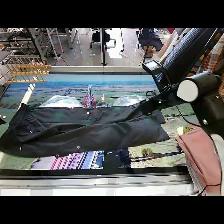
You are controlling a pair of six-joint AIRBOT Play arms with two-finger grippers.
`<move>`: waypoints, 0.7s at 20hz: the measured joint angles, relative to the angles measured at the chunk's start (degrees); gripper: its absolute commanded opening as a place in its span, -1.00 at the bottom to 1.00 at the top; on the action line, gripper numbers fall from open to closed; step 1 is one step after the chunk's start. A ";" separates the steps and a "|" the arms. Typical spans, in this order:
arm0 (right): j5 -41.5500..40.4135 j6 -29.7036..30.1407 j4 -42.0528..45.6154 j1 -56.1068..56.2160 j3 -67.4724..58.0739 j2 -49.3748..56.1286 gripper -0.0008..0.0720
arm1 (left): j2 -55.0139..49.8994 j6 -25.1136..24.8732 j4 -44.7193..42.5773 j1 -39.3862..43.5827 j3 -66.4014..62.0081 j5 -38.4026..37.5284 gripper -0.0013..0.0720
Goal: Fold the clothes and pants, and hang the long-sleeved shirts on hangers.
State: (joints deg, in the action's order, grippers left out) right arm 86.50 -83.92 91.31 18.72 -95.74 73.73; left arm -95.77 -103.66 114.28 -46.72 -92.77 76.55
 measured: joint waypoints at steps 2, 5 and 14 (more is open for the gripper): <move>0.87 0.20 -2.29 -5.60 4.22 0.96 0.41 | -0.48 0.92 -1.53 -1.73 -0.13 1.73 0.92; -1.42 0.46 -10.08 -15.76 17.62 -2.54 0.42 | -0.39 1.73 -0.87 -6.80 1.22 3.96 0.92; -21.75 1.03 -33.70 -37.24 59.25 -19.43 0.42 | 13.88 -4.59 12.02 -19.91 32.00 -11.32 0.89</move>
State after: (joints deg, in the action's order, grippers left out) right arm 64.75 -82.89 57.60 -18.52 -36.49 54.30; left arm -81.89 -108.25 126.30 -66.63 -60.77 65.23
